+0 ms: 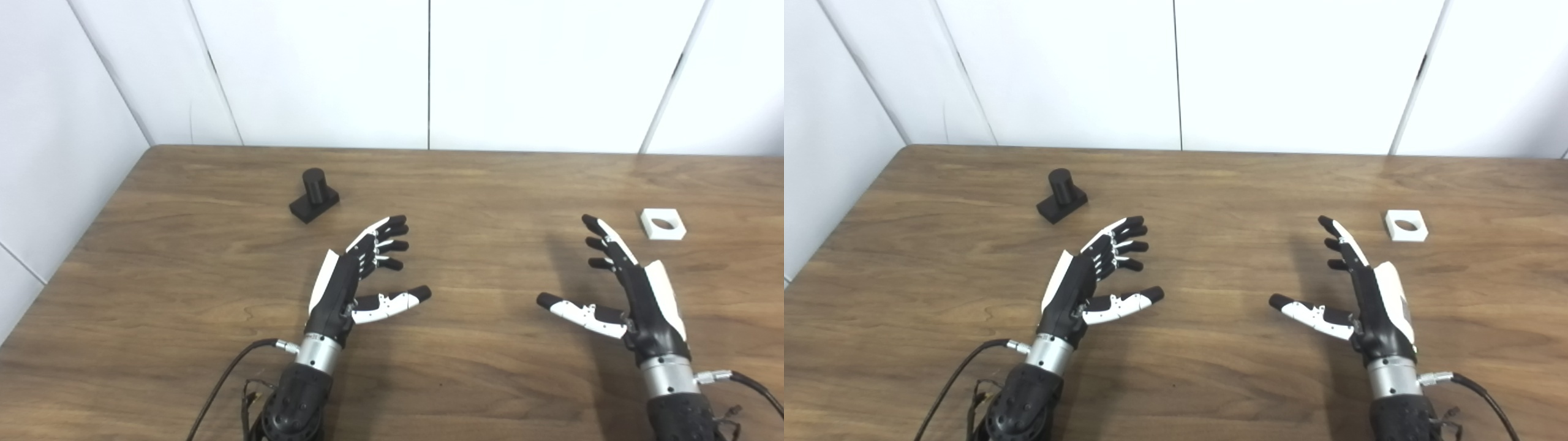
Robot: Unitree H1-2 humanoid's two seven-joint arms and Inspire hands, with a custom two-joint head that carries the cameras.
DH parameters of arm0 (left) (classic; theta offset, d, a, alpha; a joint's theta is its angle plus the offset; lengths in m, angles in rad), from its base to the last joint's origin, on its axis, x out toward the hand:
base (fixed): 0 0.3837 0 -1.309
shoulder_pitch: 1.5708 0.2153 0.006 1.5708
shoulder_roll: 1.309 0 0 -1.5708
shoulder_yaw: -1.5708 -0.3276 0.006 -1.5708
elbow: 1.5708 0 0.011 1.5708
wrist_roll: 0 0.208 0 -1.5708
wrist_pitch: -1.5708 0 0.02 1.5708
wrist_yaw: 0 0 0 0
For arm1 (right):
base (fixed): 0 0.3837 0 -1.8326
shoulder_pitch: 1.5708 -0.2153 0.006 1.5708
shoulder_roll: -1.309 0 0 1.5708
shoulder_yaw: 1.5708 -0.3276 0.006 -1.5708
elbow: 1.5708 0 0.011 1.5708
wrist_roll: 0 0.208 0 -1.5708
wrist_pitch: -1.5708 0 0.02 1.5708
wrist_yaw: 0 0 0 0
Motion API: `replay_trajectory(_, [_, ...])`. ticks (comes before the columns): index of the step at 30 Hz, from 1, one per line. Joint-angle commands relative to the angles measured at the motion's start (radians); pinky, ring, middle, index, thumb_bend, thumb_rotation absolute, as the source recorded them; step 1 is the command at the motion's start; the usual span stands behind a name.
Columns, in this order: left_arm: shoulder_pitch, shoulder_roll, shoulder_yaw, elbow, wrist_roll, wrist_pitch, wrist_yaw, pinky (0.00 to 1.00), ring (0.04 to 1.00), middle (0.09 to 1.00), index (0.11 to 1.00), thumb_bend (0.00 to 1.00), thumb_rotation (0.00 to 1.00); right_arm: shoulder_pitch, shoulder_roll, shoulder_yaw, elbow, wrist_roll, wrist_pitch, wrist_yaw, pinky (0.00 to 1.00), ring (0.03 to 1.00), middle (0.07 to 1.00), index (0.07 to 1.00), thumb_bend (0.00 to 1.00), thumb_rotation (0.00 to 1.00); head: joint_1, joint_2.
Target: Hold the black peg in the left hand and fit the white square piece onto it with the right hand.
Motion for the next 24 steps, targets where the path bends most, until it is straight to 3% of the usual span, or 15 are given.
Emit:
replay_trajectory(1, [0.016, -0.002, -0.004, 0.006, 0.000, -0.002, 0.000, 0.63, 0.761, 0.833, 0.829, 0.73, 0.13, -0.019, 0.005, -0.010, -0.038, 0.007, -0.024, -0.015, 0.76, 0.862, 0.910, 0.896, 0.76, 0.29, 0.013, -0.002])
replay_trajectory(10, [0.017, -0.020, -0.023, 0.032, 0.035, -0.014, 0.019, 0.62, 0.765, 0.843, 0.828, 0.71, 0.14, -0.007, -0.014, -0.034, -0.017, 0.048, -0.046, -0.010, 0.74, 0.867, 0.915, 0.900, 0.76, 0.34, 0.143, -0.036])
replay_trajectory(18, [0.010, -0.023, -0.028, 0.050, 0.050, -0.029, 0.029, 0.61, 0.758, 0.836, 0.820, 0.71, 0.14, -0.007, -0.016, -0.044, -0.009, 0.059, -0.043, -0.013, 0.78, 0.882, 0.913, 0.893, 0.76, 0.34, 0.155, -0.038])
replay_trajectory(19, [0.009, -0.026, -0.031, 0.045, 0.061, -0.024, 0.033, 0.61, 0.759, 0.835, 0.819, 0.71, 0.14, -0.007, -0.020, -0.049, -0.008, 0.064, -0.040, -0.011, 0.79, 0.883, 0.913, 0.892, 0.76, 0.33, 0.185, -0.048])
replay_trajectory(24, [0.009, -0.033, -0.032, 0.020, 0.089, 0.007, 0.046, 0.62, 0.762, 0.826, 0.800, 0.72, 0.16, -0.007, -0.029, -0.061, -0.004, 0.083, -0.038, -0.005, 0.84, 0.889, 0.911, 0.883, 0.77, 0.34, 0.183, -0.048])
